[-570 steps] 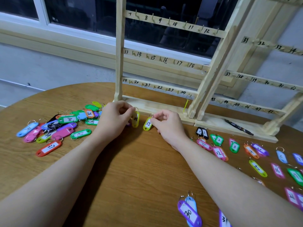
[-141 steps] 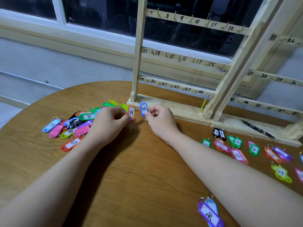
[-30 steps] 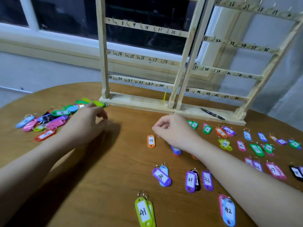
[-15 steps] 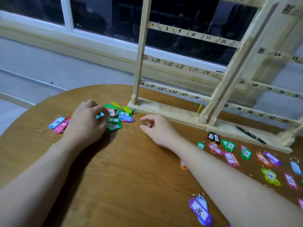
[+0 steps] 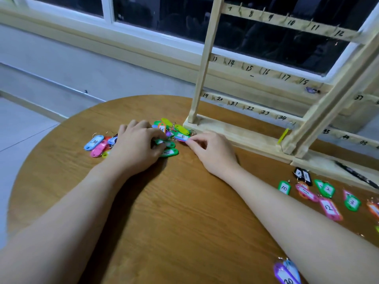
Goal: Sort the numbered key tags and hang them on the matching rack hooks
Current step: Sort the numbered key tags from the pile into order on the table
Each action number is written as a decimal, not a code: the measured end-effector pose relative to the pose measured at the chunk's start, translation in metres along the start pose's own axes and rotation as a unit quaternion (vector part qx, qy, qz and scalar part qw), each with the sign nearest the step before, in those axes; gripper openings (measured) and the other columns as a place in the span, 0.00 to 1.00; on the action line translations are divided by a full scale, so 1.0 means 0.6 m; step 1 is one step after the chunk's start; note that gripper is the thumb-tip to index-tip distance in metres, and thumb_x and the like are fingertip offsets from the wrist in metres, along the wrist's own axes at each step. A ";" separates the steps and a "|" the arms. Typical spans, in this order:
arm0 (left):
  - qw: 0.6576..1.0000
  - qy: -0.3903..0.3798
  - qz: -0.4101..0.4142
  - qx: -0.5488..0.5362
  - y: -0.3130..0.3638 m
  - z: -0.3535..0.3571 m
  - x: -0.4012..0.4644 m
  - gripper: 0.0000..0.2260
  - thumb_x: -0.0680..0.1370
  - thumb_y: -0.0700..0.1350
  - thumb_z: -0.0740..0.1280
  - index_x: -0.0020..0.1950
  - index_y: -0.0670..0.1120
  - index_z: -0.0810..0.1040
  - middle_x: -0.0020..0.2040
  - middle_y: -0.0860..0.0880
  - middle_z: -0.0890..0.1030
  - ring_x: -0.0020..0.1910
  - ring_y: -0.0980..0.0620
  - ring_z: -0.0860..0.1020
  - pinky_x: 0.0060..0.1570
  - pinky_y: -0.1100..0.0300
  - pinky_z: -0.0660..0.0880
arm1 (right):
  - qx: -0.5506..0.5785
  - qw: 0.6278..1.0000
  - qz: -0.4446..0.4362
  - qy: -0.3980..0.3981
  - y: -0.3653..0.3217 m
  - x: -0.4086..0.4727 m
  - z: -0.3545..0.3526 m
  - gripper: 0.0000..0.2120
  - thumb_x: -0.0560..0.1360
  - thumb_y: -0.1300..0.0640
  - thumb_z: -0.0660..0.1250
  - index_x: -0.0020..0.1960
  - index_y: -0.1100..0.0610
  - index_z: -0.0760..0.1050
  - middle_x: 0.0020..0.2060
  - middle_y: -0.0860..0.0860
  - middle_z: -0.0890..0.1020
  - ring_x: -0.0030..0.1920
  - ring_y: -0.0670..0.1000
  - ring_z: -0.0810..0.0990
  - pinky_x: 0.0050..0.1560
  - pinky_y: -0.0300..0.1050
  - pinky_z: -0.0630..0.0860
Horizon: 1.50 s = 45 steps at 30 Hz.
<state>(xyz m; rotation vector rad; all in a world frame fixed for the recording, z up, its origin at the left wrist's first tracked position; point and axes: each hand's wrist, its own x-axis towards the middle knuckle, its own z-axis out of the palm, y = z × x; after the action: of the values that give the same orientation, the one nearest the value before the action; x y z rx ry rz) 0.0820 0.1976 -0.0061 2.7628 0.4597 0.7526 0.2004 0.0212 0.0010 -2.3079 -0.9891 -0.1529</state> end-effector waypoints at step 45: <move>0.990 0.013 -0.030 -0.138 -0.001 -0.018 0.007 0.12 0.79 0.41 0.68 0.60 0.54 0.79 0.38 0.62 0.80 0.46 0.57 0.75 0.52 0.59 0.54 | 0.229 0.968 0.098 0.019 0.007 0.003 -0.011 0.08 0.76 0.59 0.69 0.39 0.57 0.84 0.34 0.54 0.84 0.35 0.46 0.79 0.42 0.44 0.76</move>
<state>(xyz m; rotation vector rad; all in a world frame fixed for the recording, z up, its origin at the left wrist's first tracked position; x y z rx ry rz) 0.0795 0.2015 0.0044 2.4757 0.4071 0.7763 0.2052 0.0163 0.0049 -1.9513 -0.6833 0.1040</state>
